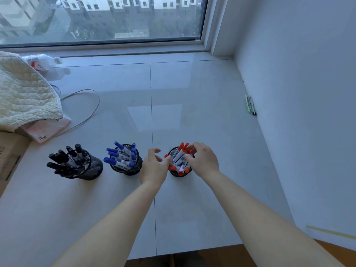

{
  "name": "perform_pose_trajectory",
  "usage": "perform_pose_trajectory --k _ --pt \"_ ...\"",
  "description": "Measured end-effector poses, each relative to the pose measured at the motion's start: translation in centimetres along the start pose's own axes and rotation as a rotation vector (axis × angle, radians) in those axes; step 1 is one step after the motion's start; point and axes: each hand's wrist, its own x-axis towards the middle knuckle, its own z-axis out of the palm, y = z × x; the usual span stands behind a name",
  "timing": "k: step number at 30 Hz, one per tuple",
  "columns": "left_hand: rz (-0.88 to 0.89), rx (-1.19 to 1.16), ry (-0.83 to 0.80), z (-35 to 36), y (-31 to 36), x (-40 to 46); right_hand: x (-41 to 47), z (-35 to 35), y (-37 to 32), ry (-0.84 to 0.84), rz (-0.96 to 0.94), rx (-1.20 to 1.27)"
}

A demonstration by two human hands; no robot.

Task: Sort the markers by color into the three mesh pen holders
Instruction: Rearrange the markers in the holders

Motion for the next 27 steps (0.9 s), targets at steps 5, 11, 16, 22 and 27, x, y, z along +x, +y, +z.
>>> perform_pose_trajectory --k 5,11,16,22,27 --pt "0.016 0.065 -0.146 0.5 0.0 0.6 0.6 0.4 -0.6 -0.111 -0.003 -0.174" --pt "0.092 0.11 -0.095 -0.5 0.8 0.1 0.3 0.6 -0.6 -0.115 0.034 -0.081" --pt "0.183 0.127 0.074 -2.7 2.5 -0.4 0.0 -0.9 -1.8 0.025 0.033 0.197" --pt "0.204 -0.026 0.192 -5.7 3.9 -0.4 -0.1 -4.4 -2.6 0.163 -0.019 0.353" --pt "0.028 -0.336 0.192 -7.2 4.1 -0.3 -0.1 -6.7 -2.5 0.348 0.041 0.462"
